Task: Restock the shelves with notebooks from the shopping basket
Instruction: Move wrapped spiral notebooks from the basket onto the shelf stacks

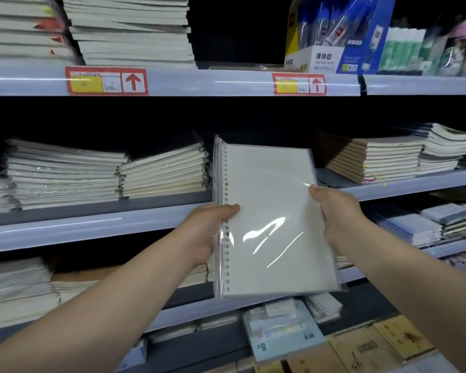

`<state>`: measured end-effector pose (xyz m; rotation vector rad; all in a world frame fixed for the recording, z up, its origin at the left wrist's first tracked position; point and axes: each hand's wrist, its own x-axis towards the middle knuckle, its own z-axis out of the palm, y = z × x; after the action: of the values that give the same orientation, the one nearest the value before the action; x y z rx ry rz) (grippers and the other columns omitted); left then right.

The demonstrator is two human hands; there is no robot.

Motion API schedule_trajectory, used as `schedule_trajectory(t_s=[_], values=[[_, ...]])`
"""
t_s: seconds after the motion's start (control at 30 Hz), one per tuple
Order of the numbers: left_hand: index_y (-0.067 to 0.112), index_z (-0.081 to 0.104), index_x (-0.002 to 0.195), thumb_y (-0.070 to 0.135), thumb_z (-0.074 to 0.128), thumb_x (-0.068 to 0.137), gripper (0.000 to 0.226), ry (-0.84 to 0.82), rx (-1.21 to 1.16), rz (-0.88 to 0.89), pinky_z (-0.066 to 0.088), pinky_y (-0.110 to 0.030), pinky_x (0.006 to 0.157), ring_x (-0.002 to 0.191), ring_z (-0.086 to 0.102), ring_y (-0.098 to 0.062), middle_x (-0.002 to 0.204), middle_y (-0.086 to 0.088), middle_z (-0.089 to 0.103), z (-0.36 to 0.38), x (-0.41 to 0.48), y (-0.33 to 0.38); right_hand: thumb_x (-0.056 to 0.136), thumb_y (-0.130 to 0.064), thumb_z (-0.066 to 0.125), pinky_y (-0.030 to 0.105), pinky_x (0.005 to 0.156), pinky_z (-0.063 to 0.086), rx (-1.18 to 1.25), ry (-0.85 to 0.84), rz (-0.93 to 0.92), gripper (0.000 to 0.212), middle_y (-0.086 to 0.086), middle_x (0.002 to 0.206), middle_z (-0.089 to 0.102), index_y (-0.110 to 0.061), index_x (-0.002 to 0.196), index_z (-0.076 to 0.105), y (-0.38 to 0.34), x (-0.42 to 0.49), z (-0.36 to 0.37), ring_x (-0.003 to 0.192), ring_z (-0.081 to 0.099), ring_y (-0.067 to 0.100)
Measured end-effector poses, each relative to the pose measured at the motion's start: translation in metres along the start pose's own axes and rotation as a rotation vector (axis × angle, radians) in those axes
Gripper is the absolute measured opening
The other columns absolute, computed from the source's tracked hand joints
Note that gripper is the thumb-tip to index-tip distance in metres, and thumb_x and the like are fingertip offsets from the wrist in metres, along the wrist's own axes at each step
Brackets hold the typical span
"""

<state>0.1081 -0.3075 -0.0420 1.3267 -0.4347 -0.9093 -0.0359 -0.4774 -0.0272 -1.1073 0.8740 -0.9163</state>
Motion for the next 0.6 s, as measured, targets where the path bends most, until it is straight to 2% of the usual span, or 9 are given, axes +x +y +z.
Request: schedule_trajectory(t_s=[0.07, 0.13, 0.23, 0.3, 0.43, 0.5, 0.6], values=[[0.007, 0.068, 0.110, 0.018, 0.067, 0.089, 0.024, 0.016, 0.001, 0.018, 0.041, -0.048, 0.108, 0.110, 0.064, -0.031, 0.111, -0.011, 0.072, 0.003, 0.005, 0.000, 0.088, -0.023, 0.066, 0.050, 0.100, 0.045, 0.001, -0.018, 0.016, 0.028, 0.015, 0.121, 0.065, -0.010, 0.112, 0.067, -0.003, 0.011, 0.002, 0.112, 0.060, 0.036], [0.009, 0.067, 0.114, 0.022, 0.066, 0.091, 0.026, 0.041, -0.024, 0.047, 0.046, -0.049, 0.102, 0.107, 0.066, -0.031, 0.109, -0.011, 0.072, 0.008, 0.009, -0.002, 0.089, -0.021, 0.066, 0.048, 0.100, 0.046, -0.003, -0.036, 0.011, 0.025, 0.013, 0.119, 0.066, -0.009, 0.110, 0.066, -0.005, 0.022, 0.004, 0.107, 0.062, 0.031], [0.010, 0.066, 0.113, 0.027, 0.061, 0.095, 0.025, 0.084, -0.069, 0.058, 0.058, -0.047, 0.080, 0.097, 0.070, -0.031, 0.104, -0.012, 0.073, 0.015, 0.015, 0.000, 0.092, -0.017, 0.061, 0.032, 0.082, 0.049, -0.059, -0.106, -0.034, 0.005, 0.009, 0.095, 0.063, -0.013, 0.090, 0.064, -0.008, 0.033, 0.004, 0.083, 0.058, 0.025], [0.010, 0.066, 0.110, 0.028, 0.062, 0.095, 0.024, 0.124, -0.063, 0.040, 0.059, -0.044, 0.072, 0.093, 0.071, -0.032, 0.102, -0.012, 0.074, 0.018, 0.018, 0.002, 0.094, -0.012, 0.055, 0.031, 0.073, 0.043, -0.064, -0.193, -0.013, 0.011, 0.013, 0.089, 0.056, -0.013, 0.084, 0.060, -0.009, 0.041, 0.000, 0.077, 0.053, 0.024], [0.011, 0.068, 0.108, 0.030, 0.063, 0.093, 0.025, 0.182, -0.066, -0.012, 0.057, -0.040, 0.071, 0.091, 0.070, -0.030, 0.097, -0.009, 0.074, 0.028, 0.025, 0.007, 0.095, -0.010, 0.052, 0.021, 0.049, 0.048, -0.146, -0.339, 0.013, 0.021, 0.006, 0.068, 0.064, -0.012, 0.076, 0.060, -0.009, 0.049, -0.017, 0.053, 0.060, 0.018], [0.010, 0.067, 0.107, 0.031, 0.063, 0.093, 0.025, 0.203, -0.093, -0.042, 0.056, -0.038, 0.066, 0.088, 0.070, -0.028, 0.096, -0.009, 0.073, 0.036, 0.028, 0.009, 0.095, -0.010, 0.053, 0.021, 0.048, 0.047, -0.201, -0.372, 0.012, 0.020, 0.004, 0.066, 0.065, -0.011, 0.077, 0.060, -0.007, 0.052, -0.026, 0.052, 0.061, 0.015], [0.010, 0.066, 0.100, 0.029, 0.062, 0.095, 0.020, 0.238, -0.128, -0.074, 0.053, -0.034, 0.055, 0.072, 0.069, -0.024, 0.086, -0.008, 0.072, 0.048, 0.035, 0.013, 0.096, -0.009, 0.054, 0.020, 0.047, 0.051, -0.206, -0.407, 0.023, 0.016, 0.003, 0.066, 0.071, -0.009, 0.083, 0.064, -0.008, 0.055, -0.040, 0.054, 0.067, 0.014]])
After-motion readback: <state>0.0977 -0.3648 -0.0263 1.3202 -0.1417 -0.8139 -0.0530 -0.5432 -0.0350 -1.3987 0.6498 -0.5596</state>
